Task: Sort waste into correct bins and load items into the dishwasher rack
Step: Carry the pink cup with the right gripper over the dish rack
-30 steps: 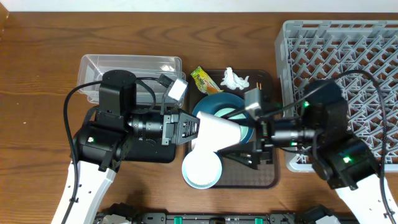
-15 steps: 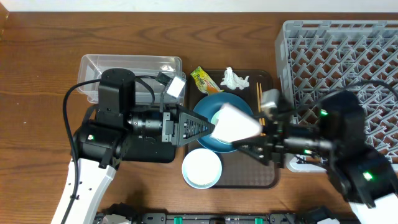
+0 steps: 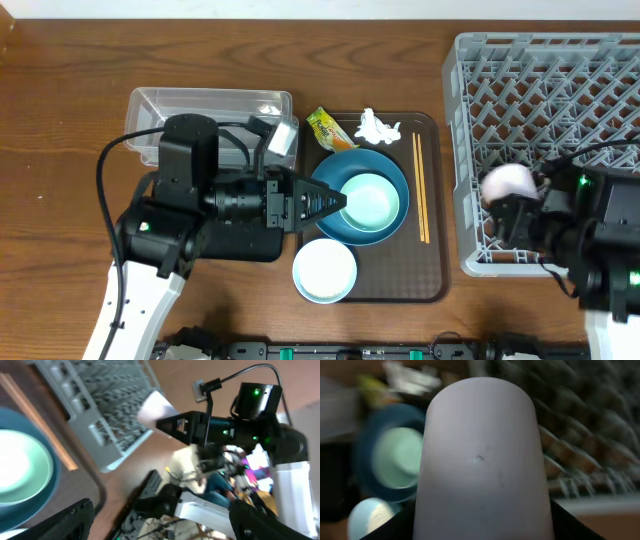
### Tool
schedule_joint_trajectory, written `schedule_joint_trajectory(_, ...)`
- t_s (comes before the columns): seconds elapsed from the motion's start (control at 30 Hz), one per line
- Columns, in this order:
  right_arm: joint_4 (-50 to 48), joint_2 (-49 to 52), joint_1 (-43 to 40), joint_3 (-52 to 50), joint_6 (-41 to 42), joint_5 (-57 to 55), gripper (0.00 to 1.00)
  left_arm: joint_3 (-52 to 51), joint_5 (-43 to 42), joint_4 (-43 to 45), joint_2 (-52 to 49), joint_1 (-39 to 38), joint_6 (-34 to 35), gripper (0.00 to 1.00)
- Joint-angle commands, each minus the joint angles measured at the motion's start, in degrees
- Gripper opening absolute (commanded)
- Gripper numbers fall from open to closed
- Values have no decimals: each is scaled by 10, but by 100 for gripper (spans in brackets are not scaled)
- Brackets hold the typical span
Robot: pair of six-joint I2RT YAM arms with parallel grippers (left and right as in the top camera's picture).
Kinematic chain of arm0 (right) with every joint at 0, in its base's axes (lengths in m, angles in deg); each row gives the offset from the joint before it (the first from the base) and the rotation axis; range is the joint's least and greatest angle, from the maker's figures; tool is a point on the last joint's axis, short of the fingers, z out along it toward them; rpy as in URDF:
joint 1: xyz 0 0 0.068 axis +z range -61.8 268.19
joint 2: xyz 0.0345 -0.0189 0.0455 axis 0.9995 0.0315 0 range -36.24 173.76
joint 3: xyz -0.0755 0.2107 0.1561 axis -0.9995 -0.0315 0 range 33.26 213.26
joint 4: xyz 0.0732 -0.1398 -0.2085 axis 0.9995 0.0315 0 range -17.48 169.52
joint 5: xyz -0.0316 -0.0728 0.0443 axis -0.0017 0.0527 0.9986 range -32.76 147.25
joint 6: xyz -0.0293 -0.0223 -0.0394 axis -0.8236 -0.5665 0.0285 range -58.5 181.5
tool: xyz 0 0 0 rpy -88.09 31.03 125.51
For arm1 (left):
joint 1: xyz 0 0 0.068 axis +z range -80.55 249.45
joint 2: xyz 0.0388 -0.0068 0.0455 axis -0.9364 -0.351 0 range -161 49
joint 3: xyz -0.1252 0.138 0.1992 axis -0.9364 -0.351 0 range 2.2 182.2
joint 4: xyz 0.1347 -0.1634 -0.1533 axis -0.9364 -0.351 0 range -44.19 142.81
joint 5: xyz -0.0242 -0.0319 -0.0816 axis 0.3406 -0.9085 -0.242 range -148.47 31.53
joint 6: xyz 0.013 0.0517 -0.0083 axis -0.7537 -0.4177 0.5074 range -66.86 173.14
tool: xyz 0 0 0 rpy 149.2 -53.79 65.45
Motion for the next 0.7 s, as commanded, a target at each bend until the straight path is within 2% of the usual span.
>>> schedule_joint_trajectory(0.0,18,45,-28,5,40,-56,49,9,102,-36,30,0,-16,88)
schedule_joint_trajectory(0.2,39,142,-60,5,39,-66,48,9,247,-145,65,0,-34,89)
schedule_joint_trajectory(0.3,36,183,-60,5,4,5,47,9,289,-182,73,0,-41,89)
schedule_joint_trajectory(0.67,75,250,-57,5,-2,-3,50,9,303,-195,70,0,-49,89)
